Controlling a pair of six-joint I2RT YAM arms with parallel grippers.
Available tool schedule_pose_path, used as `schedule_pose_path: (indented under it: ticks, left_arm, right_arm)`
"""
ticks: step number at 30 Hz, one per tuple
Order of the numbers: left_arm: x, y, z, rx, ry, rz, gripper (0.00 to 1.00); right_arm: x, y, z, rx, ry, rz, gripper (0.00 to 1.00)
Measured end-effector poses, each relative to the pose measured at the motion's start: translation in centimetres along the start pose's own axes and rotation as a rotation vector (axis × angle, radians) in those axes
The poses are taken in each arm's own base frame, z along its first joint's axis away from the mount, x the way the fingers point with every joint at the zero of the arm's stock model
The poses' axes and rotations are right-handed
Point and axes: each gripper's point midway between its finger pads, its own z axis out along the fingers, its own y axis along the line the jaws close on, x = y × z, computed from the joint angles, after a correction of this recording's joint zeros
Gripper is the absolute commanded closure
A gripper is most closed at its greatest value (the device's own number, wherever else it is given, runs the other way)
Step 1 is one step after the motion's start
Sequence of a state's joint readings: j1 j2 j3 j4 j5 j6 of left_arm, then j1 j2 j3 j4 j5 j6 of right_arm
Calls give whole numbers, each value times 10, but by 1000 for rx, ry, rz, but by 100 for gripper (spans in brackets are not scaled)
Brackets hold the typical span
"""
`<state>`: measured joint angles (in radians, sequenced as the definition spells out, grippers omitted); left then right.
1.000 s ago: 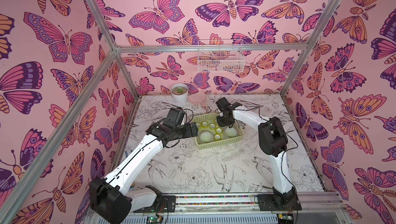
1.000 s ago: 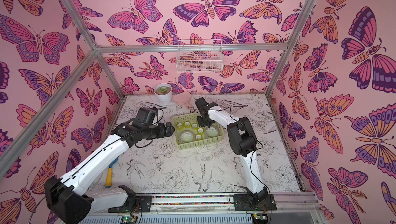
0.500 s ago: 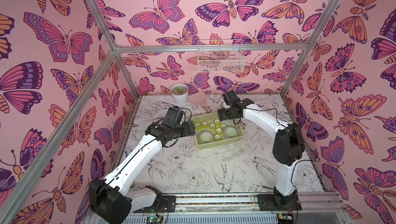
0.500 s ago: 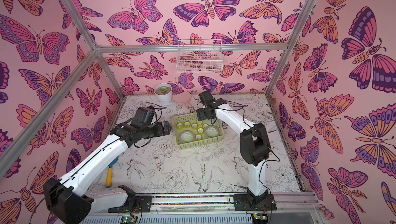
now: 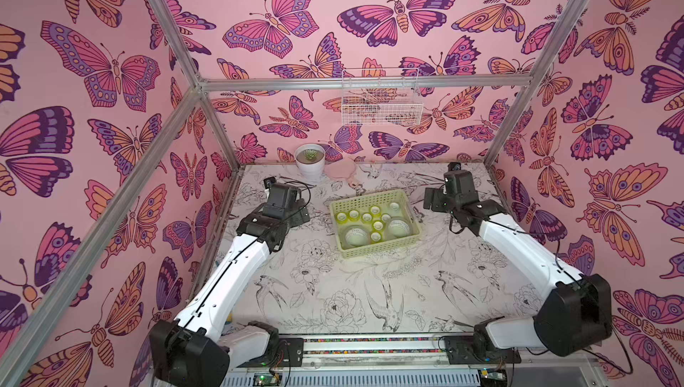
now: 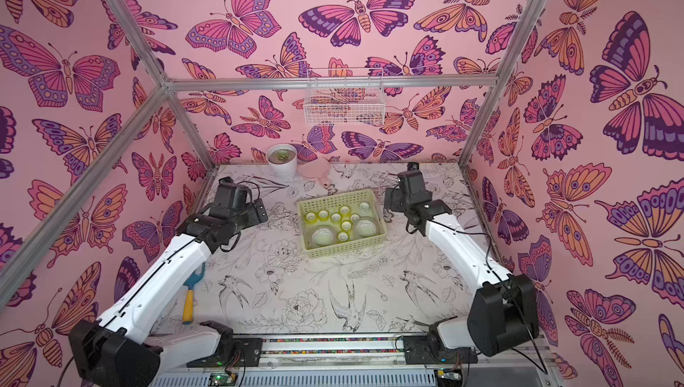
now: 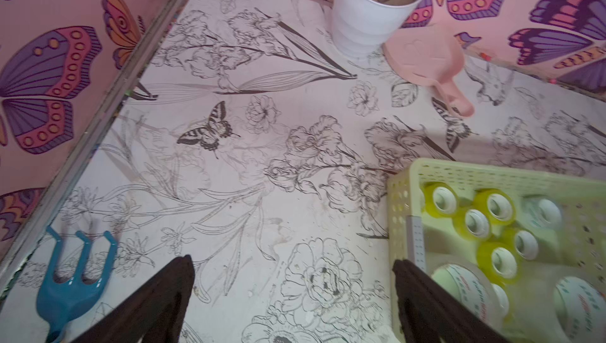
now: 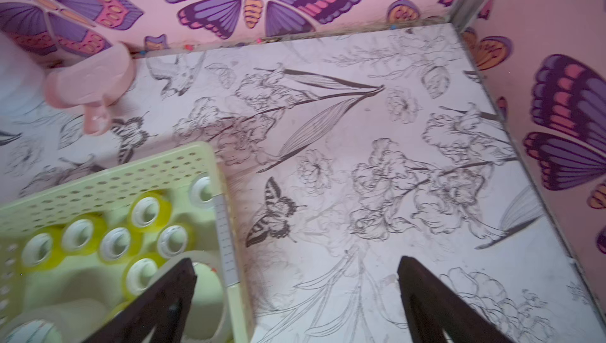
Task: Put the transparent tape into the storage box
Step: Reset both arms
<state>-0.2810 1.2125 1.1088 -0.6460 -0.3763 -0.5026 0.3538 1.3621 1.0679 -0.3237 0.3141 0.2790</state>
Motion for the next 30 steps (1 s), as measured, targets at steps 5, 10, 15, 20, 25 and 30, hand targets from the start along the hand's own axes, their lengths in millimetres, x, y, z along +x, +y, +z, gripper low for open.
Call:
schedule_pose_path:
  ticks: [5,10,15,20,25,30]
  left_arm:
    - [-4,38,28,-149,-17,-35,0]
    - [18,73,64,-274,-21,-27,0]
    - [43,100,83,-355,-45,17,0]
    - [37,118,91,-406,-105,-23,0]
    - [35,129,98,-437,-179,-50,0]
    - [52,136,108,-420,-225,-72,0]
  right_arm:
    - [20,-36,17,140,-54,-29,1]
    - [44,-56,41,227,-68,-95,1]
    - [58,-69,58,272,-67,-121,1]
    - [45,-84,60,355,-101,-142,1]
    - [57,-104,64,419,-134,-161,1]
    - [94,-116,65,427,-148,-179,1]
